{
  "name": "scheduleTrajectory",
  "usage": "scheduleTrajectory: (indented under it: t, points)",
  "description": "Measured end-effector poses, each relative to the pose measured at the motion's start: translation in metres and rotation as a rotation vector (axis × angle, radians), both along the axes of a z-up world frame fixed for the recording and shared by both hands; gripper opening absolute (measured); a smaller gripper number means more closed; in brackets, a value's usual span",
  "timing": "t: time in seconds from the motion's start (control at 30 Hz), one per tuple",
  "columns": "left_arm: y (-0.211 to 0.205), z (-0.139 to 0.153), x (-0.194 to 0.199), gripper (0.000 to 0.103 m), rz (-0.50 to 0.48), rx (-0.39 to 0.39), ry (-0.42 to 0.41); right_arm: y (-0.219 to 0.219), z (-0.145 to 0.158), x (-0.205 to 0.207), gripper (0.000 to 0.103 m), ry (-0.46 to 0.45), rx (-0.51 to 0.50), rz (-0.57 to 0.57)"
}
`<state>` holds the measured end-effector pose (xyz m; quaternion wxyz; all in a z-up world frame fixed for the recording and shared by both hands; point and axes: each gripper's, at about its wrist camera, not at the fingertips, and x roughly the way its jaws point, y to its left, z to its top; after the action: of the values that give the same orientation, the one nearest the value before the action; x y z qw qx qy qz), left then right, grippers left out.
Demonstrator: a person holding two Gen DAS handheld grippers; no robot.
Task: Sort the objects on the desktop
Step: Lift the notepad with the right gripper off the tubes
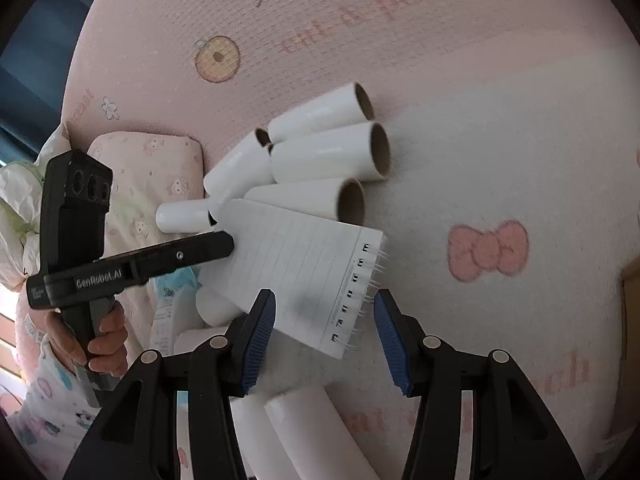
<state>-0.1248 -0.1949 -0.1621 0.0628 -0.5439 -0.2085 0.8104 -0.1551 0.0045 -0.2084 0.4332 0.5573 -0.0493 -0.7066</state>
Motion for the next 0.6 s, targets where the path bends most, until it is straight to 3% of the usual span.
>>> scheduleTrajectory:
  t: [0.27,0.37,0.6]
  points:
    - [-0.015,-0.022,0.008,0.038,0.057,0.134,-0.012,-0.003,-0.011,-0.005,0.049,-0.014,0.037,0.036]
    - [-0.013,-0.021,0.007,0.040,0.044,0.123,-0.006,-0.004,-0.020,-0.009,0.049,-0.050,0.047,0.014]
    - [-0.008,-0.019,0.005,0.040,0.019,0.090,0.005,0.006,-0.021,-0.016,0.038,-0.090,0.004,-0.009]
